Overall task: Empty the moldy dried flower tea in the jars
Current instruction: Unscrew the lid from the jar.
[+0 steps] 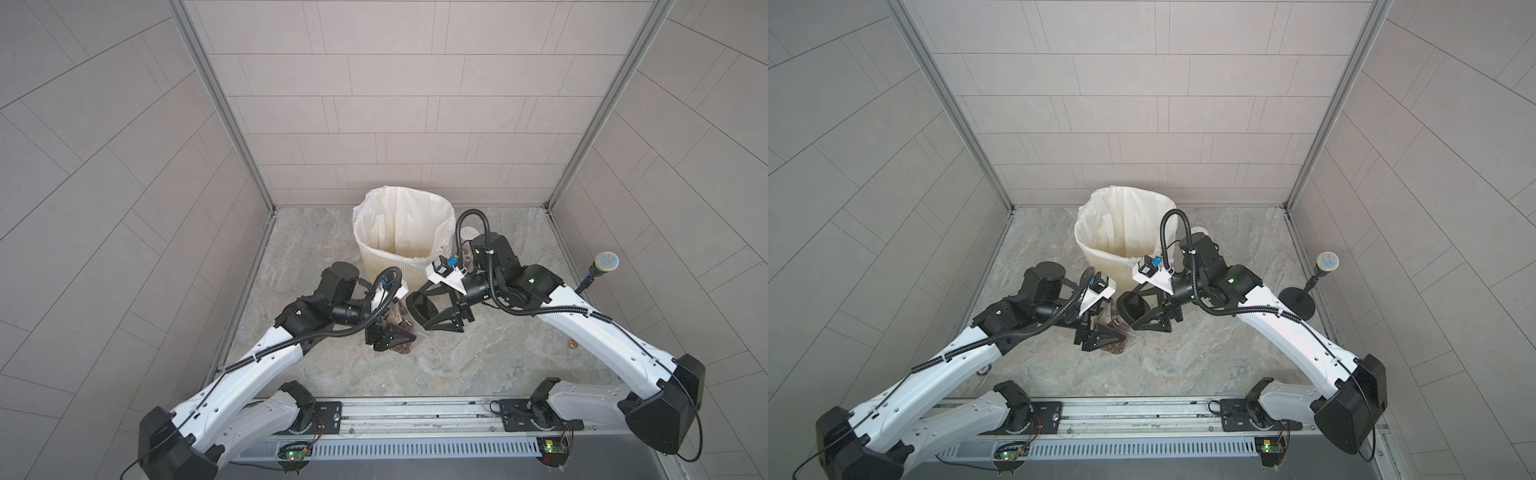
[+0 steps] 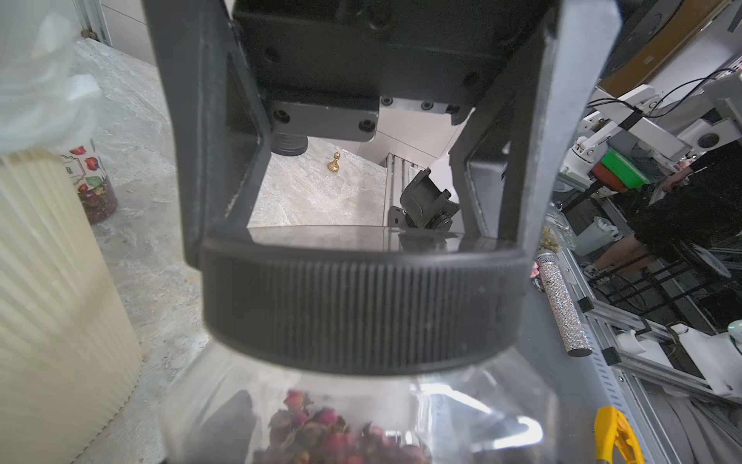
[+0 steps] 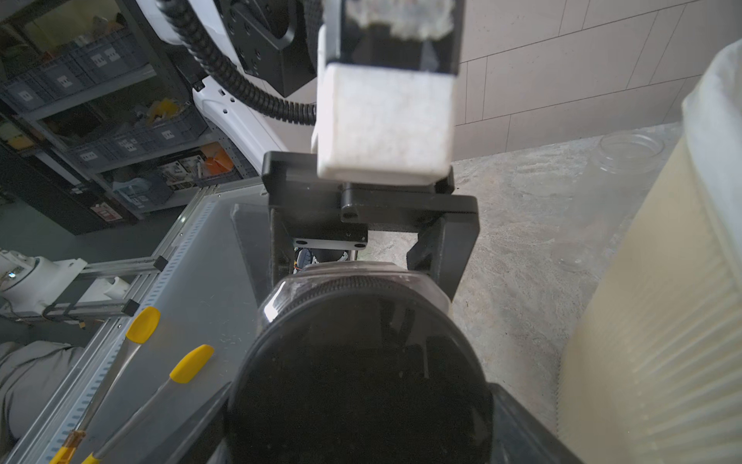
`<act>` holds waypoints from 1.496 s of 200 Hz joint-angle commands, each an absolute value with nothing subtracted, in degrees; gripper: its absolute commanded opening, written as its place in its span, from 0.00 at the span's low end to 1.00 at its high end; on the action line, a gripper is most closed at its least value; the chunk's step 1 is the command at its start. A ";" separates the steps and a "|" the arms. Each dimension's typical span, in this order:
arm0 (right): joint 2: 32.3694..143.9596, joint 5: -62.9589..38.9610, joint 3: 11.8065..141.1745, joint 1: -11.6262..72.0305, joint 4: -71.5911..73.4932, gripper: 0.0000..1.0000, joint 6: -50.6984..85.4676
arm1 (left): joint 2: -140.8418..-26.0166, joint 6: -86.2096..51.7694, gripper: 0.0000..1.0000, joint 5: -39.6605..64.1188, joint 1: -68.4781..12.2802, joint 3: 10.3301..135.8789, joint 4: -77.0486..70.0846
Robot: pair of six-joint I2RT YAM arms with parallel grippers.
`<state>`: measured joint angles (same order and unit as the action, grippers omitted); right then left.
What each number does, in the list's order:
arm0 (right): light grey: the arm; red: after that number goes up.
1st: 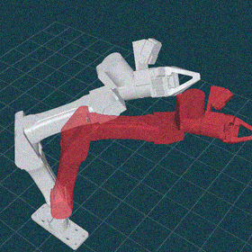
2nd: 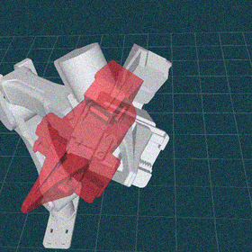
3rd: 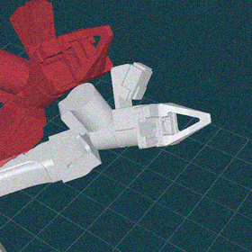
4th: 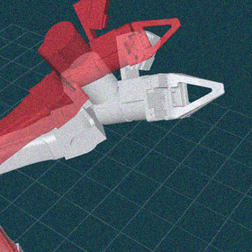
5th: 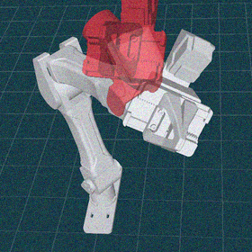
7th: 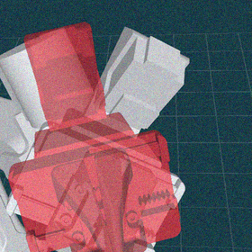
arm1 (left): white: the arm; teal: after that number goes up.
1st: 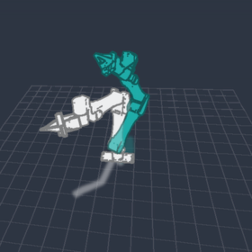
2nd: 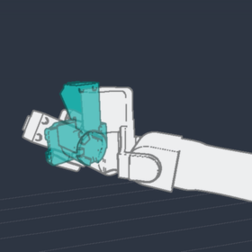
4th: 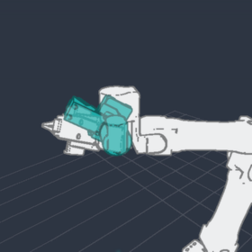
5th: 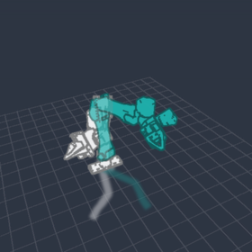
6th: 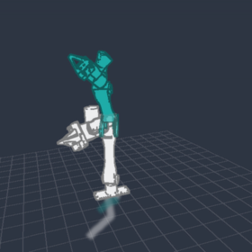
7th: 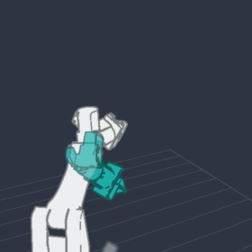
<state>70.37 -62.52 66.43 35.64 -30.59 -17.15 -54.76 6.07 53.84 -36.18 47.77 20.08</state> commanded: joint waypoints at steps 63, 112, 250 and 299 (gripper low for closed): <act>65.52 -60.13 64.22 36.83 -25.48 1.00 -7.59 | -53.38 10.82 0.70 46.16 -36.03 48.08 13.54; 65.57 -56.16 64.37 37.66 -21.88 1.00 8.00 | -52.56 13.36 0.70 42.06 -36.03 47.29 14.33; 71.07 -43.01 71.38 39.63 -29.74 0.99 25.87 | -52.83 14.68 0.70 38.84 -36.12 46.00 11.96; 73.72 -42.55 74.07 40.21 -32.24 0.99 23.83 | -52.94 14.50 0.70 38.98 -36.12 45.92 12.13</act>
